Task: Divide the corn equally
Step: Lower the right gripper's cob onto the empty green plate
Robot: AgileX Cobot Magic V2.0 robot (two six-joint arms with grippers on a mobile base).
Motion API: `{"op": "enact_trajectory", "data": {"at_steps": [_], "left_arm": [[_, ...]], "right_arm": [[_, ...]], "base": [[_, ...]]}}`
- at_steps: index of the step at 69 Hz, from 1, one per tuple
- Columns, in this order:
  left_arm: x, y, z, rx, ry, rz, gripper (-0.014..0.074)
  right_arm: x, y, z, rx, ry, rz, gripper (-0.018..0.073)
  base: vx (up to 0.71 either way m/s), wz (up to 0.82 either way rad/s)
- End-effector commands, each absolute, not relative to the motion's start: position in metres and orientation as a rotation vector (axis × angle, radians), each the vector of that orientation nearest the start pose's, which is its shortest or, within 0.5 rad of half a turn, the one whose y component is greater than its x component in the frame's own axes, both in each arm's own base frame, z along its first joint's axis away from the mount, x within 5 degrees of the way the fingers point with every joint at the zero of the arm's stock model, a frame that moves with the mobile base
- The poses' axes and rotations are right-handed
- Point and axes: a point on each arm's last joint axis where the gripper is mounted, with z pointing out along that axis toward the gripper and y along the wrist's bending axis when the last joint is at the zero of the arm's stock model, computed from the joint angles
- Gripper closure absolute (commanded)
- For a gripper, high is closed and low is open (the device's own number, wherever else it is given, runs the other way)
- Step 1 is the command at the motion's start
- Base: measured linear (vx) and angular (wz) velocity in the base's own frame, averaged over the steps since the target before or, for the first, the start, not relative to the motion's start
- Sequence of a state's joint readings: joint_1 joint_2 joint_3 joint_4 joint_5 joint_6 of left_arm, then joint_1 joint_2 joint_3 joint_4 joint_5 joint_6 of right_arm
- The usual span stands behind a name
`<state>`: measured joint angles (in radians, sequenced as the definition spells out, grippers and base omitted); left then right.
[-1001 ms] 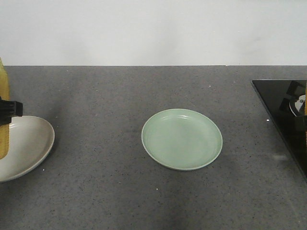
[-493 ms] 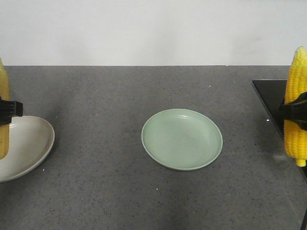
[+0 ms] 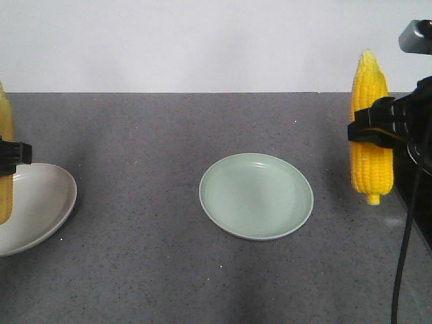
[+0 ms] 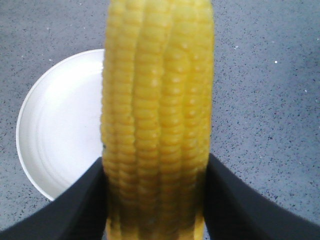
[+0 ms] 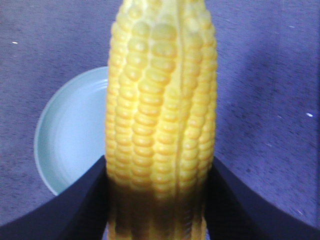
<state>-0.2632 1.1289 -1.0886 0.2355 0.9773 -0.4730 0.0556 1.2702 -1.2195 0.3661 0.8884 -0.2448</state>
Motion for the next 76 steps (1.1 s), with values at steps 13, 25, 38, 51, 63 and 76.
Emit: {"op": "enact_trajectory", "data": {"at_steps": [13,25,38,51,63,76], "left_arm": [[0.214,-0.038,0.373,-0.177,2.366,-0.045,0.0463],[0.214,-0.038,0.373,-0.177,2.366,-0.045,0.0463],[0.214,-0.038,0.373,-0.177,2.366,-0.045,0.0463],[0.214,-0.038,0.373,-0.177,2.366,-0.045,0.0463],[0.214,-0.038,0.373,-0.177,2.366,-0.045,0.0463],[0.214,-0.038,0.373,-0.177,2.366,-0.045,0.0463]], "right_arm": [[0.286,0.075,0.391,-0.382,2.314,0.428,0.0356],[0.306,0.101,0.374,-0.447,2.419,0.402,0.0354],[0.329,0.116,0.353,-0.471,2.563,0.376,0.0344],[0.345,0.127,0.338,-0.465,2.627,0.405,0.0339],[0.355,0.143,0.327,-0.484,2.648,0.416,0.0337],[0.364,0.156,0.316,-0.472,2.722,0.431,0.0324]], "base": [[0.0,0.0],[0.0,0.0],[0.0,0.0],[0.0,0.0],[0.0,0.0],[0.0,0.0]]}}
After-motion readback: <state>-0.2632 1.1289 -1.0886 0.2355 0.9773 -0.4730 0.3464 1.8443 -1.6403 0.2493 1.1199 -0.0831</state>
